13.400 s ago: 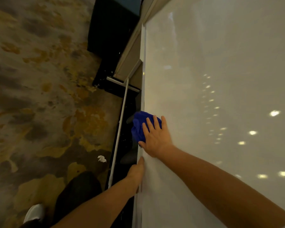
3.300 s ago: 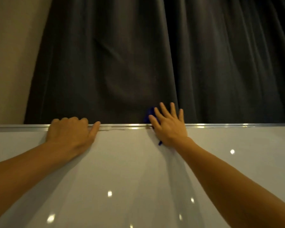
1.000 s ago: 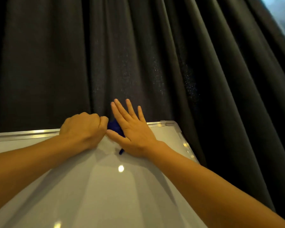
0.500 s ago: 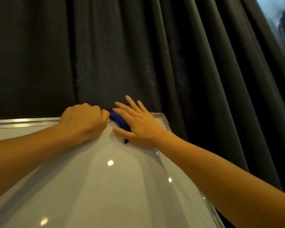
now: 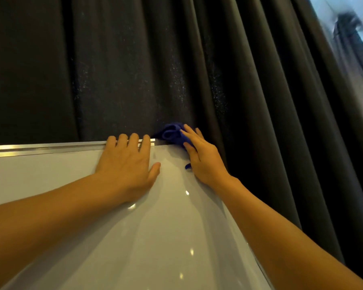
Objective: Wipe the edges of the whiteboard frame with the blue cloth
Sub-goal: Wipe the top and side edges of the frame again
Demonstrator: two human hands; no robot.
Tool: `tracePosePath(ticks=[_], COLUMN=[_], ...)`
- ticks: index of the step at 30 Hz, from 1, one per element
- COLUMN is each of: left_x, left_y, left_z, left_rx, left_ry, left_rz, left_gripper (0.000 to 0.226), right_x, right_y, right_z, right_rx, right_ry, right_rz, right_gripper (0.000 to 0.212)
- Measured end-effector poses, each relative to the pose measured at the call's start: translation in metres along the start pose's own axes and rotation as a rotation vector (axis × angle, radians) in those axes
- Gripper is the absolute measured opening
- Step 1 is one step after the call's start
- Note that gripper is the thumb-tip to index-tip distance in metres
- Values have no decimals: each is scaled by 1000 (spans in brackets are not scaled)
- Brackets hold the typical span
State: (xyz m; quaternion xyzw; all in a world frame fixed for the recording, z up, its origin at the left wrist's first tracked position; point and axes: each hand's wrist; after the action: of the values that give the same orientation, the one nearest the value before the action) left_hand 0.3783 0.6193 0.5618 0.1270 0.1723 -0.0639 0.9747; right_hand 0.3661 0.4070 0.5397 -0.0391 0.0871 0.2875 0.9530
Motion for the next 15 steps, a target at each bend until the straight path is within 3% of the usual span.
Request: tracePosePath(ticks=[6, 12, 15], left_x=[17, 6, 9], left_y=[-34, -76, -96], left_z=[-6, -21, -40], left_rx=[134, 234, 384], left_ry=[61, 71, 95], left_rz=[-83, -198, -215], left_gripper=[77, 79, 78], right_x=[-5, -25, -43], right_y=[9, 36, 55], right_z=[-57, -140, -181], right_rx=[95, 201, 221], right_ry=[-76, 22, -11], right_rz=[107, -167, -311], right_gripper=[44, 50, 48])
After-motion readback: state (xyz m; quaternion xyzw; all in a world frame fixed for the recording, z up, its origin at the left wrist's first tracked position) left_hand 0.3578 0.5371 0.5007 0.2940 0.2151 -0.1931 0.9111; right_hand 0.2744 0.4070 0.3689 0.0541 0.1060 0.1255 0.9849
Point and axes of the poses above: each hand's wrist, its own z-axis towards the middle knuckle, its own x-axis out of the palm, y = z × x, and after that the axes turned 14 degrees about -x, right-handed
